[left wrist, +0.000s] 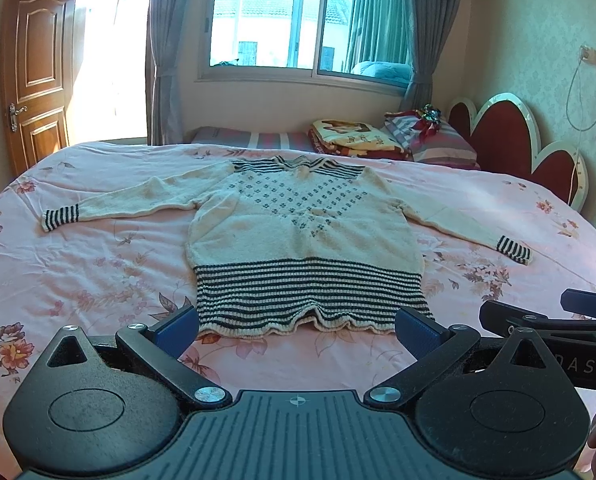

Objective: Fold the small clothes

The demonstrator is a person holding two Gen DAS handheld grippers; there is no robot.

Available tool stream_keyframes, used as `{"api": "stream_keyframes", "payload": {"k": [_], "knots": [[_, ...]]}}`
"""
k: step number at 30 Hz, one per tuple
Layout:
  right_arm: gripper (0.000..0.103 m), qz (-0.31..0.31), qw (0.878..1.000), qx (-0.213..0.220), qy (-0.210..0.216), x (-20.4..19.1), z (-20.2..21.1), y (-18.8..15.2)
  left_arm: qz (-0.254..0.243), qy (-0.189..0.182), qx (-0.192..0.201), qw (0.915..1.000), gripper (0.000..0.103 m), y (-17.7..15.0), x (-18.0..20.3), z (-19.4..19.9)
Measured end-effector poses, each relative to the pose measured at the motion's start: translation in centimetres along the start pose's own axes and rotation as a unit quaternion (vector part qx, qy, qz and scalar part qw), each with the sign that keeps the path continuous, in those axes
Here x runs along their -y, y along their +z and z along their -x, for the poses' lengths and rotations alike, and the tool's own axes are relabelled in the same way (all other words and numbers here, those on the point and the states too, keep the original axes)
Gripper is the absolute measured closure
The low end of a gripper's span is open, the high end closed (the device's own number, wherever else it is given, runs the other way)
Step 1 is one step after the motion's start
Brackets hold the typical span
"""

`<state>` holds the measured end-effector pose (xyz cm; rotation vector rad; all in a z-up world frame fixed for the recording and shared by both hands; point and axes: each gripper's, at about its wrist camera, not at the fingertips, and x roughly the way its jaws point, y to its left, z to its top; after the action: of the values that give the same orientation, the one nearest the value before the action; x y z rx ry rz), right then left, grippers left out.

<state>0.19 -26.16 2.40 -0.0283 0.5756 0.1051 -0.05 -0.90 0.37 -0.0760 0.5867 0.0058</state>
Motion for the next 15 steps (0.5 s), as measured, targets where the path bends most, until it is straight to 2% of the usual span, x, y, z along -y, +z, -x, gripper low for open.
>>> {"api": "stream_keyframes", "payload": {"k": [15], "knots": [[0.001,-0.002,1.000,-0.001,-0.003,-0.01,-0.02,-0.09,-0.001,0.002,-0.004,1.0000,0.000,-0.27,-0.18,-0.17]]}}
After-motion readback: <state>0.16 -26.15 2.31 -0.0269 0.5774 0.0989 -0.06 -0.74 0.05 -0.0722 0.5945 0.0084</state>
